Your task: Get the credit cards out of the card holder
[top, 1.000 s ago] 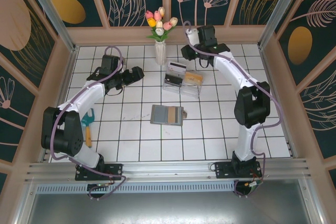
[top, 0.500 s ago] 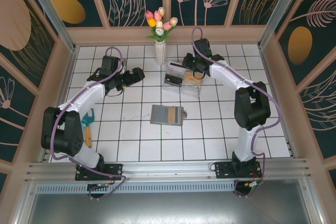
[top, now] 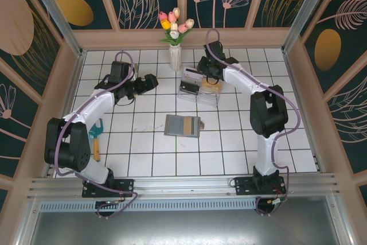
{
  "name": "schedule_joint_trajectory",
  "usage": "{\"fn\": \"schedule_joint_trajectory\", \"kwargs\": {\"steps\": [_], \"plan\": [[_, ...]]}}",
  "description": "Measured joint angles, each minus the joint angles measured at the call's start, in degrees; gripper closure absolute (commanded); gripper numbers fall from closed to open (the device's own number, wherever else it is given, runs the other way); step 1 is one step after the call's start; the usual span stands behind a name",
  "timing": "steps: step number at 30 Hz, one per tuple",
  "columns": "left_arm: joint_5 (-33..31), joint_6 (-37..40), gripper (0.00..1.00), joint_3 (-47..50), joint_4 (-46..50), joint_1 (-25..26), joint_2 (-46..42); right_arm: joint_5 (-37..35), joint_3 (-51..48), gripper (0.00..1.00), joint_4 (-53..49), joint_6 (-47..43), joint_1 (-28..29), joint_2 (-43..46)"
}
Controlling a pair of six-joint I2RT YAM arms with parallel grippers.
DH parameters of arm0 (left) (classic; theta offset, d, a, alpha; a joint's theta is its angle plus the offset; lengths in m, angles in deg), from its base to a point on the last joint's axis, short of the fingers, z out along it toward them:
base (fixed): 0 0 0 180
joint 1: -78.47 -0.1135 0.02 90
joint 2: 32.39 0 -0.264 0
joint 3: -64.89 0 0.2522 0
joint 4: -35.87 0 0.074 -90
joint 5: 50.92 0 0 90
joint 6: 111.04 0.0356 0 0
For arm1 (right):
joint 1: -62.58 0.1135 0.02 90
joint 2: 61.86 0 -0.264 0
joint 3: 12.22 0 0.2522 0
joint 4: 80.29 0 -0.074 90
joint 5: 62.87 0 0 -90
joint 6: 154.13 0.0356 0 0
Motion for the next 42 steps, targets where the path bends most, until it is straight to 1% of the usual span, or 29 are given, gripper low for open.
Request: {"fn": "schedule_joint_trajectory", "kwargs": {"steps": [3, 11, 14, 17, 19, 26, 32, 42], "plan": [[0.0, 0.0, 0.01, 0.0, 0.0, 0.0, 0.0, -0.2, 1.4, 0.79, -0.5, 0.0, 0.6, -1.2], [0.0, 0.0, 0.02, 0.0, -0.2, 0.0, 0.0, -0.7, 2.9, 0.79, -1.6, 0.0, 0.9, -2.0], [0.1, 0.0, 0.02, 0.0, -0.2, 0.0, 0.0, -1.4, 2.9, 0.75, -1.9, 0.0, 1.0, -2.0], [0.1, -0.2, 0.01, 0.0, -0.2, 0.0, 0.0, -2.5, 2.9, 0.68, -2.0, 0.0, 1.1, -2.0], [0.2, -0.2, 0.02, 0.0, -0.2, 0.0, 0.0, -2.9, 2.9, 0.66, -2.2, 0.0, 1.2, -2.0], [0.5, -0.2, 0.01, 0.0, -0.3, 0.0, 0.0, -3.0, 2.9, 0.67, -3.0, 0.0, 1.7, -2.0], [0.5, -0.2, 0.01, 0.0, -0.3, 0.0, 0.0, -3.3, 2.9, 0.71, -3.0, 0.1, 1.8, -2.0], [0.5, -0.2, 0.02, 0.0, -0.3, 0.0, 0.0, -3.2, 2.8, 0.74, -3.0, 1.2, 1.9, -2.0]]}}
